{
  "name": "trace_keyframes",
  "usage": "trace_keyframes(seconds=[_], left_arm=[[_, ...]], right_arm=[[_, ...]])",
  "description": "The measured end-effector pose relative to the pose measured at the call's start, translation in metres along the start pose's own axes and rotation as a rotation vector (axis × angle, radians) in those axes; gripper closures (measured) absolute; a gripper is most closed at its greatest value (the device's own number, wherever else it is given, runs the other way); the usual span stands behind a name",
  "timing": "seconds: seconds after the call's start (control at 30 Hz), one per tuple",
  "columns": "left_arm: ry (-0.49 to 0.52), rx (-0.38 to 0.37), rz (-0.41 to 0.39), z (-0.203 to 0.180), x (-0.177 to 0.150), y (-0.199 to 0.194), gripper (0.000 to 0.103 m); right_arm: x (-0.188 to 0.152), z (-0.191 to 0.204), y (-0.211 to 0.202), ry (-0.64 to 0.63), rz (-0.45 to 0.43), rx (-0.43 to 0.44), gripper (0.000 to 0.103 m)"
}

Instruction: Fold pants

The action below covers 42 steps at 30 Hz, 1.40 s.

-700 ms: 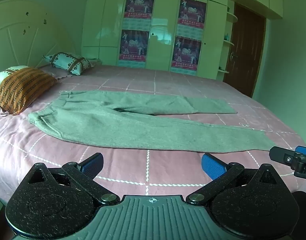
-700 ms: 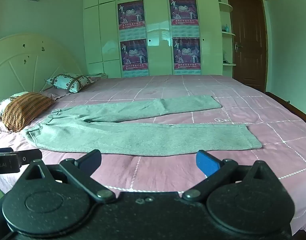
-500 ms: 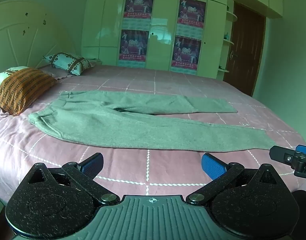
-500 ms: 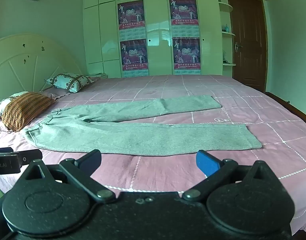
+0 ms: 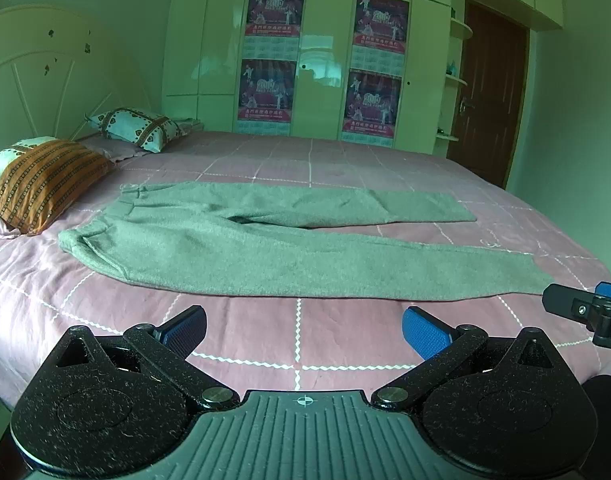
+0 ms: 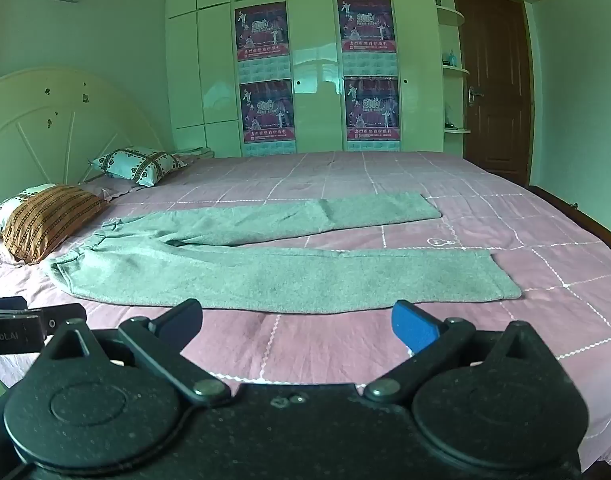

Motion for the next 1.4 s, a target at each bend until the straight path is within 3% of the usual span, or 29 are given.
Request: trace_keyframes(seconds=[1.4], left_arm=[[0.009,0.003,0.003,-0.0001,0.0012,-0.0006,0.000]], right_arm=[[-0.0003,-0.0008,-0.0003,-0.002,-0.008,-0.008,0.007]])
Point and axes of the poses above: each gripper's, at about its wrist camera, not at the fingertips, and y roughly the way its jaws point, z to its left, x to its top, the point moved 2 cm from there along y, roughly the way its jaws point, and after that the axes turned 5 degrees about z, right-handed, at the moved point
